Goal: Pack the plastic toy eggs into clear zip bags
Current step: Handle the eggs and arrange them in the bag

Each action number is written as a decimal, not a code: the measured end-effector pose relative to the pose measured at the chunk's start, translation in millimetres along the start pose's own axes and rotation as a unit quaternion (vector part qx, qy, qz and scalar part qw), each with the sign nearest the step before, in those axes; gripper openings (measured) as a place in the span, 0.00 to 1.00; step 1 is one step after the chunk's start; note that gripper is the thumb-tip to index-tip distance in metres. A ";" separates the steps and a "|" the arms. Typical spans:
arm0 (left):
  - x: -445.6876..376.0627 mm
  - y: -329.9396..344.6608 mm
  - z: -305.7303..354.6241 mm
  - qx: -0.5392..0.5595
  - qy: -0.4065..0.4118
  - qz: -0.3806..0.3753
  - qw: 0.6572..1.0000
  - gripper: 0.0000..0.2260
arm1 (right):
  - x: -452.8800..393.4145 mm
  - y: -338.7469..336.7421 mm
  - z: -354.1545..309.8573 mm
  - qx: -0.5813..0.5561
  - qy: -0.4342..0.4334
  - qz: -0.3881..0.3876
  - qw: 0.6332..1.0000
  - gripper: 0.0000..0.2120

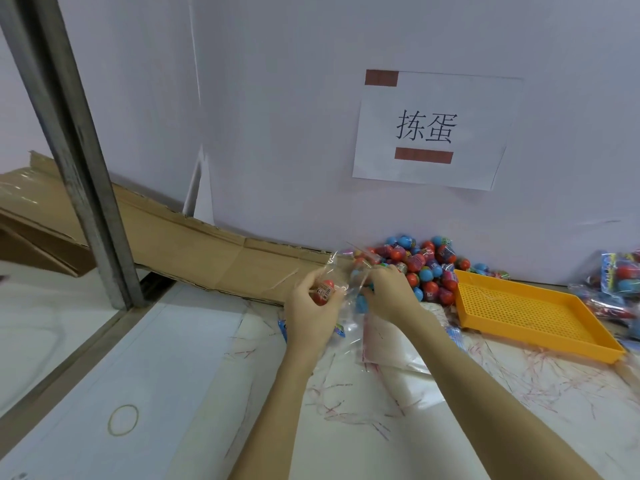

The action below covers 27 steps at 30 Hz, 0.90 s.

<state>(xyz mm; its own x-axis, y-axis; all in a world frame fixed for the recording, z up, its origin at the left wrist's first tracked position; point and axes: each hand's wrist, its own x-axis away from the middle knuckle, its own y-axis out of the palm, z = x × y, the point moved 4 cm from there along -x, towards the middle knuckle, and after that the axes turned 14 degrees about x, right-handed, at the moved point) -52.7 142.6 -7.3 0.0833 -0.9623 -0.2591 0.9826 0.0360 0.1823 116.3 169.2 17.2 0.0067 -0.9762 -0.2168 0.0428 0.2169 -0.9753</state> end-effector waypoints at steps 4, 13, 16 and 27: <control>-2.1 1.5 -5.8 0.026 -0.056 0.014 0.998 0.32 | -9.8 -4.4 -1.4 0.058 0.000 -0.046 0.997 0.10; -0.4 3.0 -6.1 0.054 -0.036 -0.015 0.998 0.18 | 5.1 -3.0 21.1 -0.040 0.053 0.023 0.998 0.06; 1.7 4.6 -6.6 0.025 -0.031 -0.038 0.998 0.15 | 31.1 -4.8 38.3 -0.277 0.163 0.154 0.934 0.09; 11.4 19.1 2.7 -0.040 -0.038 -0.142 0.988 0.24 | 90.4 -20.3 51.2 -0.476 0.184 0.295 0.808 0.20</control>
<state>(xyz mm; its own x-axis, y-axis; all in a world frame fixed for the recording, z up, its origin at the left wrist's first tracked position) -33.4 131.5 -4.2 -0.2066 -0.9541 -0.2166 0.9750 -0.2194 0.0364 167.1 76.4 19.6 -0.5595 -0.6733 -0.4833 -0.6486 0.7188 -0.2506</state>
